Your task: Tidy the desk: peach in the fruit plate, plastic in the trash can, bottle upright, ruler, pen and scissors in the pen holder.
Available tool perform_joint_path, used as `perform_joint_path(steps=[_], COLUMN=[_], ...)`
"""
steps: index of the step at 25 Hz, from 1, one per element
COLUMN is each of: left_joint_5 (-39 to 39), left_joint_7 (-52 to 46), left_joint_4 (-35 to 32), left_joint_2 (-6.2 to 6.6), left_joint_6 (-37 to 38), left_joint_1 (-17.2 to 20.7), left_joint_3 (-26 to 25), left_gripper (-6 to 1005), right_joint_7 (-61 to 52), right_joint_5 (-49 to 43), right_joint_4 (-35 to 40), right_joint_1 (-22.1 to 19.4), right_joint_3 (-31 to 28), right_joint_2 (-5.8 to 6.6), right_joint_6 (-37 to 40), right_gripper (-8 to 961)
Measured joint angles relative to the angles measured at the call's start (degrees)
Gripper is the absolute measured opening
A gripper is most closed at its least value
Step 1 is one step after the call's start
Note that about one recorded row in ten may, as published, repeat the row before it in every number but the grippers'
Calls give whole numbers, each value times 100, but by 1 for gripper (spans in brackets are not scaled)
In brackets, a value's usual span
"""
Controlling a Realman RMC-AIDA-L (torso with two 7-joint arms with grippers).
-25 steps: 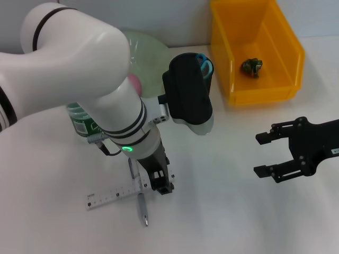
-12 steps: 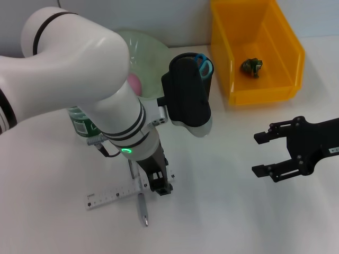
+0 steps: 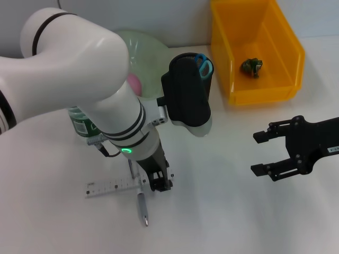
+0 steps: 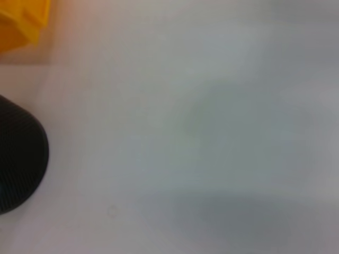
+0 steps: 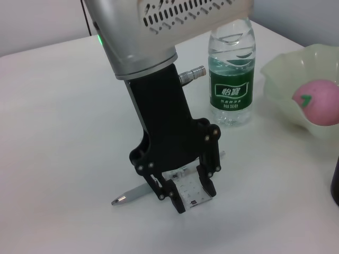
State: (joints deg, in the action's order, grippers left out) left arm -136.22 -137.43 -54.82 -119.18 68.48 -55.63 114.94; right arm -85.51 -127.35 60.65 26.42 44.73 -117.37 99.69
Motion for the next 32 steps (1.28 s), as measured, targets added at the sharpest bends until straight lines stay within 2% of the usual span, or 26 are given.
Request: perform_joint_path(steps=[3,6,7,8,11,12,13,17,18,19,20,21,22,23,25,26,32], left_joint_5=[0,2,0,0,15,124,124,1004,1202,1202,1517,1517,1874,1874,2501,2501,4183], left_joint_7=[1,-18,-18,-18,8,47,47,133,111,111,82,82,85,85,215,215,961], left_joint_4=[-53,-277,-548,-548,-1030,-1328,-1328,-1506,-1509,-1509,-1518,-1518,-1519,-1519,-1473,-1473,-1332], left_joint_2=[0,0,3,3,16,27,27,51,54,54,54,54,54,54,53,53,33], left_joint_6=[91,388,691,691,1142,1365,1365,1617,1662,1662,1696,1696,1674,1674,1538,1538,1086], left_joint_1=[0,33,106,106,297,463,463,758,796,796,863,863,957,957,1158,1158,1732], left_joint_3=[-52,-313,-706,-706,-1472,-2033,-2033,-3229,-3435,-3435,-3743,-3743,-4032,-4032,-4308,-4308,-4318], left_gripper=[386,385,385,385,386,386,387,388,388,388,388,389,389,389,390,390,391], right_joint_7=[-42,-72,-82,-97,-123,-130,-130,-177,-212,-241,-254,-254,-260,-220,-136,-136,55], right_joint_5=[-19,-70,-107,-126,-146,-149,-149,-166,-172,-175,-175,-175,-175,-172,-161,-161,-100], right_joint_4=[0,0,0,1,5,0,0,-35,-49,-65,-85,-85,-135,-166,-240,-240,-427], right_joint_1=[2,-1,-9,-13,-32,-71,-71,-183,-200,-220,-239,-239,-297,-326,-377,-377,-481], right_joint_3=[0,0,0,0,0,0,0,-45,-58,-71,-85,-85,-167,-227,-348,-348,-620], right_joint_2=[0,1,2,2,4,4,4,7,12,15,14,14,-6,-25,-54,-54,-81], right_joint_6=[-3,-4,-1,5,25,33,33,-1,-3,-3,-2,-2,-11,-28,-58,-58,-94], right_gripper=[702,700,700,699,698,697,697,694,694,693,693,692,692,691,690,690,686])
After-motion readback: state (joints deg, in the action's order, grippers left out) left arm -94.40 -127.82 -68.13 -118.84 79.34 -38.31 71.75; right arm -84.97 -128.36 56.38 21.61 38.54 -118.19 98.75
